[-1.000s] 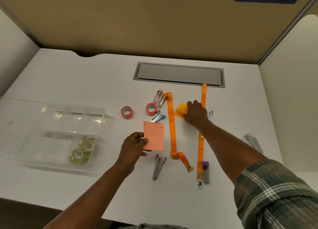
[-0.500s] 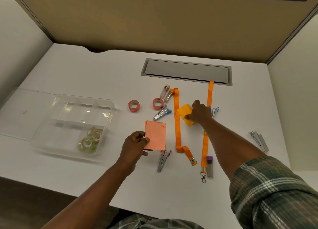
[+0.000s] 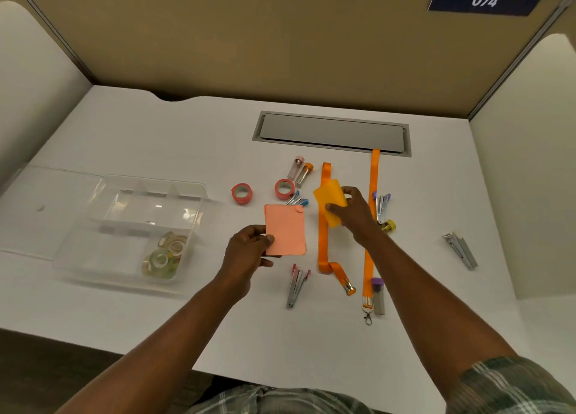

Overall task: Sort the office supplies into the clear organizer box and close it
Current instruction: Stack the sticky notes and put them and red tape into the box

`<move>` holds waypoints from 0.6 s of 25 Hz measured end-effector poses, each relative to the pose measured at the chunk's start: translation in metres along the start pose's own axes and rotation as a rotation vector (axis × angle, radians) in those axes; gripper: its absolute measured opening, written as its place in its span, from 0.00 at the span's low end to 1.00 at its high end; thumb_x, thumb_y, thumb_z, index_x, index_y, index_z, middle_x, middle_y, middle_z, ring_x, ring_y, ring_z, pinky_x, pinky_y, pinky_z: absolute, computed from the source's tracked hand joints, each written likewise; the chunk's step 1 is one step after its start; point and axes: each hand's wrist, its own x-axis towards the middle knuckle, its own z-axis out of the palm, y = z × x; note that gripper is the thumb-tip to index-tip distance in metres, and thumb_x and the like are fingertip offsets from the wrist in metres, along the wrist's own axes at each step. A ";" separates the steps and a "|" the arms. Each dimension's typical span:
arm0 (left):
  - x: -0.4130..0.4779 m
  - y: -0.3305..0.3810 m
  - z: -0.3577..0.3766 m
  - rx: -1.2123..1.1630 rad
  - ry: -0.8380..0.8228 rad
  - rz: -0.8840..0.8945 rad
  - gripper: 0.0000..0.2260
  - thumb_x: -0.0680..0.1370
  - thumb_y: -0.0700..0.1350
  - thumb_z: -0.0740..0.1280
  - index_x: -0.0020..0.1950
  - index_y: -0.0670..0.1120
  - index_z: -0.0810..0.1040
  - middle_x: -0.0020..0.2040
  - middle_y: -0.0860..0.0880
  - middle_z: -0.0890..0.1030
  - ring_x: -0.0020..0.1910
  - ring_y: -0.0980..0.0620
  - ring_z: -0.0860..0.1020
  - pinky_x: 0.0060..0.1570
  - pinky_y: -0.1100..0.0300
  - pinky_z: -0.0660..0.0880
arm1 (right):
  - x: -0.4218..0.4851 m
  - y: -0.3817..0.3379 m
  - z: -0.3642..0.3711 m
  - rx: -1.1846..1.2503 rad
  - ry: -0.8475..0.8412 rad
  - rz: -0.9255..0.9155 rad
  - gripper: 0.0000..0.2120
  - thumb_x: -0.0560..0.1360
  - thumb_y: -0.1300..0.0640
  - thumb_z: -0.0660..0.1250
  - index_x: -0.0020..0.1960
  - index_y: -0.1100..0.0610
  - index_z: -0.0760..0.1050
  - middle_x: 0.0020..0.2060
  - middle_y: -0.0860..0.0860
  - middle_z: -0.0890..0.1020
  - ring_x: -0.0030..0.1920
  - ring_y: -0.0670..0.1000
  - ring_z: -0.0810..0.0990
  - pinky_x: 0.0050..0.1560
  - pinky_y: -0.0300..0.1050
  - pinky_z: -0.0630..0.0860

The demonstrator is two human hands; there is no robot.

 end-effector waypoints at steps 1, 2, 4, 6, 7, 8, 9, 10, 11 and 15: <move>0.003 0.003 0.001 -0.025 -0.021 -0.008 0.08 0.81 0.40 0.65 0.60 0.45 0.76 0.52 0.45 0.83 0.46 0.45 0.84 0.43 0.52 0.81 | -0.016 -0.005 0.004 0.098 -0.039 0.008 0.25 0.76 0.53 0.72 0.68 0.54 0.67 0.57 0.52 0.77 0.54 0.55 0.78 0.44 0.46 0.77; 0.005 0.006 0.001 -0.042 -0.049 -0.016 0.09 0.81 0.40 0.65 0.61 0.45 0.76 0.52 0.44 0.83 0.46 0.45 0.84 0.43 0.52 0.81 | -0.031 -0.008 0.012 0.163 -0.071 0.021 0.22 0.77 0.52 0.71 0.67 0.52 0.68 0.58 0.52 0.78 0.54 0.55 0.79 0.43 0.45 0.77; 0.011 0.008 0.002 -0.039 -0.077 -0.029 0.11 0.81 0.40 0.65 0.63 0.43 0.75 0.55 0.43 0.82 0.47 0.44 0.84 0.44 0.52 0.81 | -0.058 -0.014 0.029 0.238 -0.109 0.057 0.15 0.79 0.50 0.67 0.64 0.51 0.71 0.58 0.54 0.81 0.55 0.56 0.81 0.46 0.48 0.79; 0.013 0.008 0.001 0.018 -0.039 -0.029 0.12 0.81 0.41 0.65 0.64 0.43 0.74 0.56 0.44 0.81 0.47 0.44 0.84 0.46 0.52 0.82 | -0.082 -0.021 0.047 0.354 -0.117 0.126 0.10 0.81 0.51 0.63 0.62 0.50 0.72 0.59 0.56 0.81 0.55 0.57 0.81 0.49 0.50 0.81; 0.014 0.006 -0.003 0.064 -0.006 -0.016 0.11 0.81 0.41 0.65 0.63 0.44 0.74 0.56 0.45 0.80 0.46 0.45 0.84 0.45 0.54 0.82 | -0.091 -0.024 0.056 0.425 -0.111 0.167 0.10 0.82 0.51 0.61 0.62 0.50 0.72 0.59 0.56 0.80 0.55 0.58 0.81 0.50 0.51 0.81; 0.015 0.004 -0.006 0.114 0.019 0.008 0.11 0.81 0.42 0.65 0.63 0.45 0.74 0.55 0.46 0.80 0.44 0.47 0.83 0.44 0.56 0.82 | -0.100 -0.029 0.063 0.500 -0.096 0.208 0.10 0.83 0.52 0.59 0.63 0.51 0.71 0.59 0.56 0.79 0.56 0.59 0.80 0.51 0.52 0.81; 0.016 0.001 -0.010 0.161 0.032 0.035 0.11 0.81 0.43 0.65 0.63 0.45 0.74 0.55 0.47 0.79 0.42 0.48 0.83 0.42 0.58 0.81 | -0.107 -0.033 0.070 0.564 -0.076 0.237 0.10 0.83 0.51 0.59 0.63 0.52 0.70 0.59 0.56 0.78 0.57 0.60 0.80 0.52 0.54 0.81; 0.016 -0.001 -0.014 0.197 0.030 0.061 0.12 0.81 0.43 0.65 0.64 0.45 0.74 0.55 0.47 0.80 0.42 0.49 0.83 0.42 0.59 0.81 | -0.114 -0.036 0.077 0.612 -0.055 0.251 0.11 0.83 0.51 0.59 0.63 0.53 0.71 0.59 0.56 0.78 0.57 0.61 0.79 0.52 0.55 0.81; 0.016 -0.004 -0.018 0.235 0.023 0.086 0.12 0.81 0.44 0.65 0.64 0.45 0.75 0.55 0.47 0.80 0.43 0.50 0.82 0.44 0.57 0.81 | -0.119 -0.039 0.085 0.636 -0.042 0.252 0.12 0.83 0.51 0.59 0.63 0.53 0.72 0.59 0.56 0.78 0.58 0.61 0.79 0.52 0.55 0.81; 0.017 -0.014 -0.035 0.388 0.019 0.194 0.14 0.80 0.45 0.64 0.65 0.45 0.77 0.58 0.48 0.81 0.53 0.50 0.79 0.58 0.50 0.78 | -0.129 -0.046 0.120 0.405 0.002 0.242 0.18 0.83 0.52 0.57 0.73 0.51 0.64 0.65 0.54 0.73 0.62 0.59 0.75 0.62 0.56 0.76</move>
